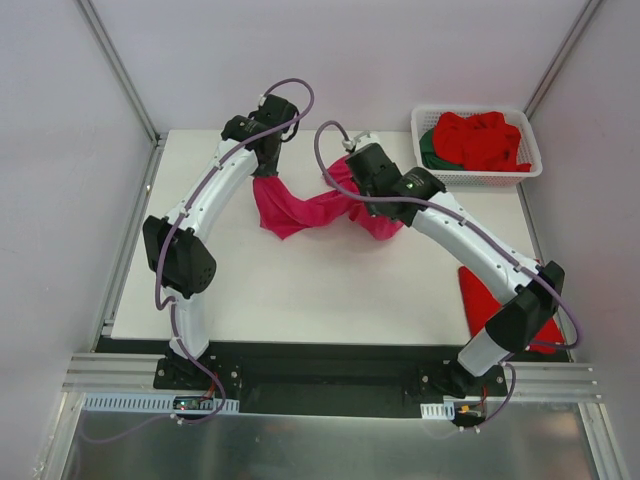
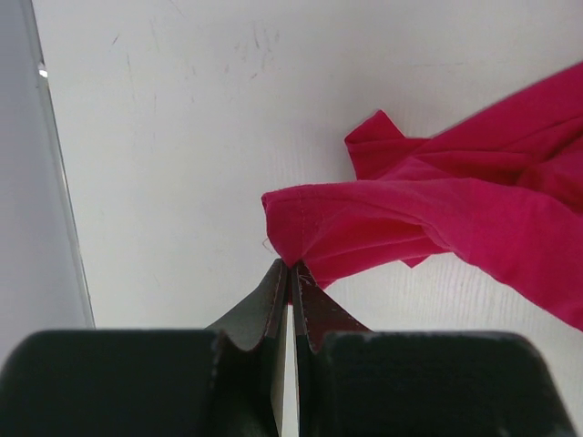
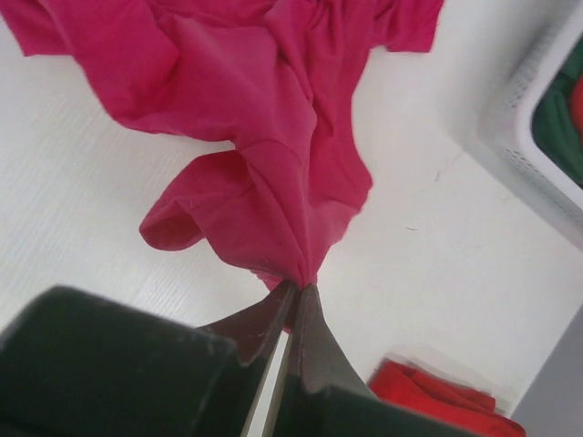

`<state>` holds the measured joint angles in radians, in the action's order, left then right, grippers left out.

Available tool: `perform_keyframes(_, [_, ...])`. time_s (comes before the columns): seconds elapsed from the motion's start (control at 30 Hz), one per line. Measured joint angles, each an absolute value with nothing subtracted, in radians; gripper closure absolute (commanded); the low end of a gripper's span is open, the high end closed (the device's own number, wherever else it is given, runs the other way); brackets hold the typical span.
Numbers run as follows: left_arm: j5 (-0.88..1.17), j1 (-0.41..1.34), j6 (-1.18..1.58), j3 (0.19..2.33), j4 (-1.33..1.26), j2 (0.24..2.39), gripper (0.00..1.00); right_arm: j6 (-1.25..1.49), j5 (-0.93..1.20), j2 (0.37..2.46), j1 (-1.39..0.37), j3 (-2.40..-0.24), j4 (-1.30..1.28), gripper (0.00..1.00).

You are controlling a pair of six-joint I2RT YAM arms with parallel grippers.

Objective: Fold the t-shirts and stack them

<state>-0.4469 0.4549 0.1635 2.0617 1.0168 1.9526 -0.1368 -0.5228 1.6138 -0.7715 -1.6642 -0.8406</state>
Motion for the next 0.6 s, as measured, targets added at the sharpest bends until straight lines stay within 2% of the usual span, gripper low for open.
perform_keyframes(0.23, [-0.539,0.455,0.163,2.060,1.021,1.921,1.00,-0.179,-0.686,1.639,-0.771,-1.666,-0.859,0.99])
perform_keyframes(0.6, [-0.765,0.458,0.143,2.029,1.010,1.622,1.00,-0.271,-0.923,1.678,-0.768,-1.744,-0.853,0.99])
